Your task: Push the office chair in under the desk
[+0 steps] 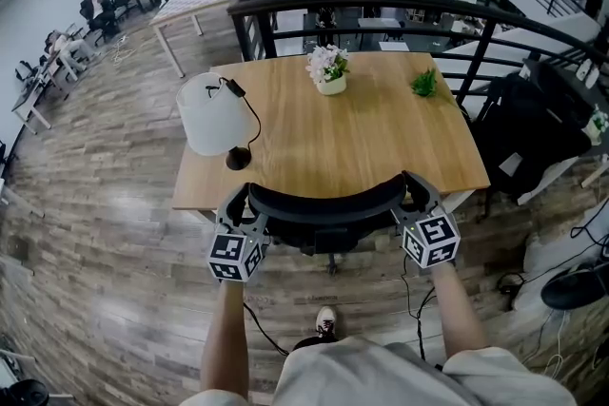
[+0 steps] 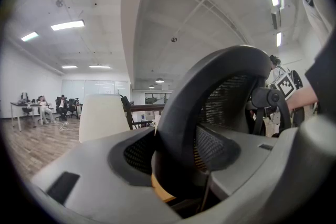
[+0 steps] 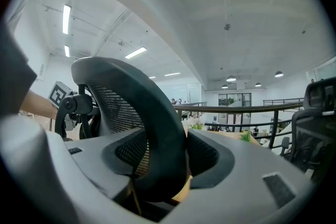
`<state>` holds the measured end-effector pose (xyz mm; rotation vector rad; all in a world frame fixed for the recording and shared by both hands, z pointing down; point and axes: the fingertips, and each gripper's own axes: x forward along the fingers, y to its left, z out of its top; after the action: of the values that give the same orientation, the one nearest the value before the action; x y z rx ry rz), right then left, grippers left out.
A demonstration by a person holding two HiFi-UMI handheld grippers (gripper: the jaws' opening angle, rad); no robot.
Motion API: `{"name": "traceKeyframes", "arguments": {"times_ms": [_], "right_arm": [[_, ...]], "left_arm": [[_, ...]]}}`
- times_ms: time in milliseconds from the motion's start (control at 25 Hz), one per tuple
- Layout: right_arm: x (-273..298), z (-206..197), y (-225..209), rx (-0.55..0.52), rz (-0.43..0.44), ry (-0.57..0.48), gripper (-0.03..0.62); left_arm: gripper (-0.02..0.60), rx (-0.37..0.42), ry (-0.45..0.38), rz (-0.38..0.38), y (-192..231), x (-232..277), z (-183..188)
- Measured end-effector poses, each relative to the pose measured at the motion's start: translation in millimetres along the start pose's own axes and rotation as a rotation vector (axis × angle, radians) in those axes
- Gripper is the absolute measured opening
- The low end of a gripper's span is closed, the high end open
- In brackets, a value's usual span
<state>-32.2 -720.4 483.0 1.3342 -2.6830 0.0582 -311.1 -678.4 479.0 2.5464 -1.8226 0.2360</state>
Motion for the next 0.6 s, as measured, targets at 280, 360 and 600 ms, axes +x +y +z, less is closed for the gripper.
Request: {"name": "traceKeyframes", "arguments": {"times_ms": [280, 360, 600], "right_arm": [[15, -6, -3, -0.006, -0.001, 0.009, 0.253], [16, -10, -1, -0.032, -0.005, 0.022, 0.252], [17, -9, -5, -0.03, -0.002, 0.04, 0.253]], "left_arm": [[0.267, 0.045, -0.015, 0.011, 12, 16, -2], [0.267, 0.044, -0.022, 0.004, 14, 16, -1], [0.265, 0.044, -0.021, 0.002, 12, 18, 2]]}}
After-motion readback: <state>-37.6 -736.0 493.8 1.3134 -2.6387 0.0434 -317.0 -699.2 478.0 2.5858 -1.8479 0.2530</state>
